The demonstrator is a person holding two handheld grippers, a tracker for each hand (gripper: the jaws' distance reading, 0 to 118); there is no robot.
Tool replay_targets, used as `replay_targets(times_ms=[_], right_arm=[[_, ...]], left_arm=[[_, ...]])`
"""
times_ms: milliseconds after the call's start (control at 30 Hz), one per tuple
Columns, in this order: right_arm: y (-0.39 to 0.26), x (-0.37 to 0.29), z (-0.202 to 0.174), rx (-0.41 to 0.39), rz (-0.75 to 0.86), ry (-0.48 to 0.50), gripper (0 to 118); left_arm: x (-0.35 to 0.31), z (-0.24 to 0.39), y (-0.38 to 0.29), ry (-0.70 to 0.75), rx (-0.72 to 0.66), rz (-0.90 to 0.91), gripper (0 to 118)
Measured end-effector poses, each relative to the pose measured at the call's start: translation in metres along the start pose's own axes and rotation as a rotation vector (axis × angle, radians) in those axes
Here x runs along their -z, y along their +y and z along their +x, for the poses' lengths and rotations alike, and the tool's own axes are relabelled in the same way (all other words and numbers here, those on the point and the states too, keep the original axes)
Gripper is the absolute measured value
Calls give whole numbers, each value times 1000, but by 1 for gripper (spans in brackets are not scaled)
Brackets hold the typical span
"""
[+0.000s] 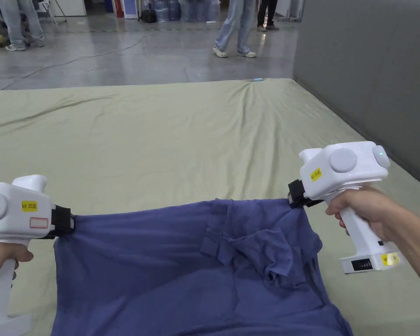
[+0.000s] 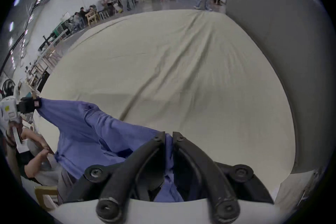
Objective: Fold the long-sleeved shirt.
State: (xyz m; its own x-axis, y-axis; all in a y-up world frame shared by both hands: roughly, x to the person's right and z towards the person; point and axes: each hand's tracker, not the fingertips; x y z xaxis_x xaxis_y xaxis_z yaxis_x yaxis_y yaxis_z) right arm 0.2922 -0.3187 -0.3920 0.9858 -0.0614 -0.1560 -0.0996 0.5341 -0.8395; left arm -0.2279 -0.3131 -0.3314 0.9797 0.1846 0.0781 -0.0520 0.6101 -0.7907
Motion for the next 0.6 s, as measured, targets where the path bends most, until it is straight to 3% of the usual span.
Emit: replay_targets(times_ms=[367,600], right_arm=[[-110,-29,-5,-38,-37,27,3],[-151,-15,-3,-82,-115,13,3]], left_arm=[[-26,-4,-94,-25,19,-87,0],[-19,-1,-132,-9,48,-177,0]])
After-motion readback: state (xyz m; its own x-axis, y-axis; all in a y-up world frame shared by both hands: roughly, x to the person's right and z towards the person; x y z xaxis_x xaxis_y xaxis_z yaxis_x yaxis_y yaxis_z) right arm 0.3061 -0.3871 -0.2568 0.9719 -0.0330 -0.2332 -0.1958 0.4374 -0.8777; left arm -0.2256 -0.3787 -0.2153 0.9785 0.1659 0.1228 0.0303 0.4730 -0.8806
